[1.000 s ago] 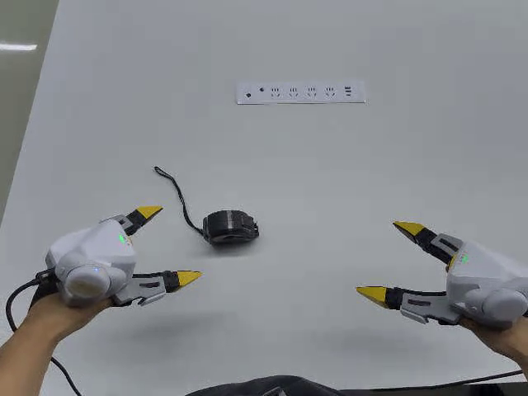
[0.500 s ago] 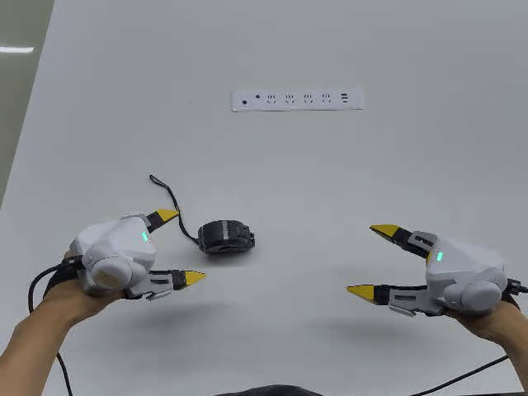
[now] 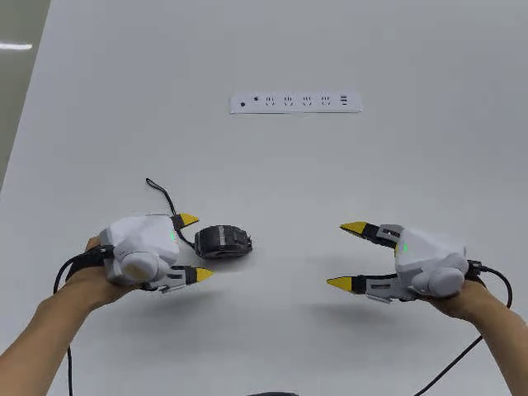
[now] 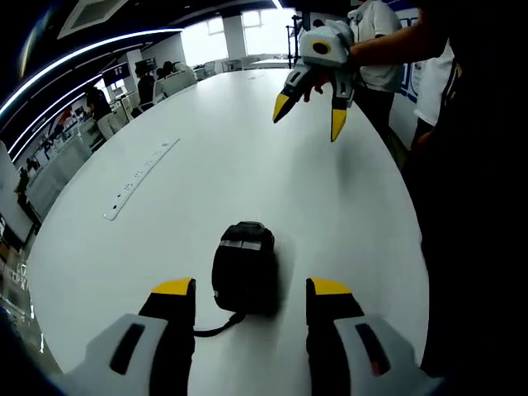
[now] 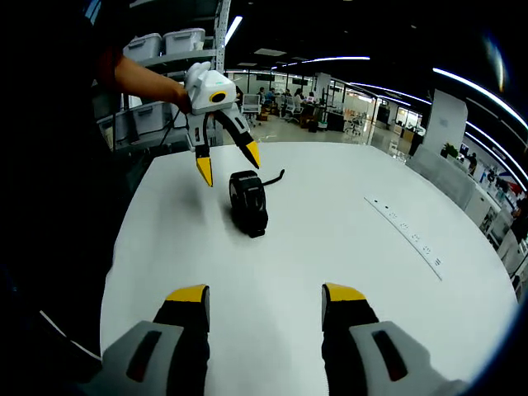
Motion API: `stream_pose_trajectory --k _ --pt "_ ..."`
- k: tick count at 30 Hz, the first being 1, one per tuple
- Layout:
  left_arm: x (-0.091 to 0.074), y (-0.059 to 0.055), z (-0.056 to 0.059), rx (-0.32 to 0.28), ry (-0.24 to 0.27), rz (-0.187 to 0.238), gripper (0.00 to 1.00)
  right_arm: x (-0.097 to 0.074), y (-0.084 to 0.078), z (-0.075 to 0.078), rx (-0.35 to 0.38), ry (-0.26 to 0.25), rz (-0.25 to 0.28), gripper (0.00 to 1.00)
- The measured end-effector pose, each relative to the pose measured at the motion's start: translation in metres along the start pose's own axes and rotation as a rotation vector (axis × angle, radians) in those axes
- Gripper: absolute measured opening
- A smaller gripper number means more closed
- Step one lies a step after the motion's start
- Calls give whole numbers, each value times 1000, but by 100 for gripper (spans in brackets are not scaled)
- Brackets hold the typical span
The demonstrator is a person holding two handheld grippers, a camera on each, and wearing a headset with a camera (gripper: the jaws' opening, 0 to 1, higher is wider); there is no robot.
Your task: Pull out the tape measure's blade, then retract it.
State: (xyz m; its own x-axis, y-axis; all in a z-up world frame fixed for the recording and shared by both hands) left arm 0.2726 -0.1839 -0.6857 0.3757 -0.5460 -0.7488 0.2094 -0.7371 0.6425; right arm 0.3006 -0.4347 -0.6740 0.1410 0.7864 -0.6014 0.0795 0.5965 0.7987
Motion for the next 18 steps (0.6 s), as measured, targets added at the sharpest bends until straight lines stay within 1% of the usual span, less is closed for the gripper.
stream_pose_trajectory --k 3,9,11,14,16,18 --pt "6 1 0 26 -14 -11 49 7 0 1 -14 19 -4 52" --pt "15 0 -2 55 -32 -26 45 22 0 2 -40 59 -13 49" --pt "18 1 -1 78 -44 -31 45 27 0 2 -50 69 -16 49" --pt "21 0 -3 98 -48 -42 43 34 1 3 -60 79 -16 47" --pt "24 -1 -3 102 -60 -47 43 39 0 4 -64 87 -17 47" --pt "27 -3 -2 116 -72 -56 42 43 3 4 -70 98 -17 46"
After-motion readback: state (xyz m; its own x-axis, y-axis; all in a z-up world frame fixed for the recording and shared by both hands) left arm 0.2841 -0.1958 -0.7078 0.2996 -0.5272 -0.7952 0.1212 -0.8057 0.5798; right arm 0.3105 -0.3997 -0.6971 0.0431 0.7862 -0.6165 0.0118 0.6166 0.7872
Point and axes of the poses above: the centre of the closed fingertips' face, and the gripper's own axes: x roughly forward along the fingers, z roughly to its right, y roughly out of its top, the point moved 5 cm from there along -x, roughly backward along the fingers, and after that the axes turned 4 degrees about x, right-handed, at the moved point
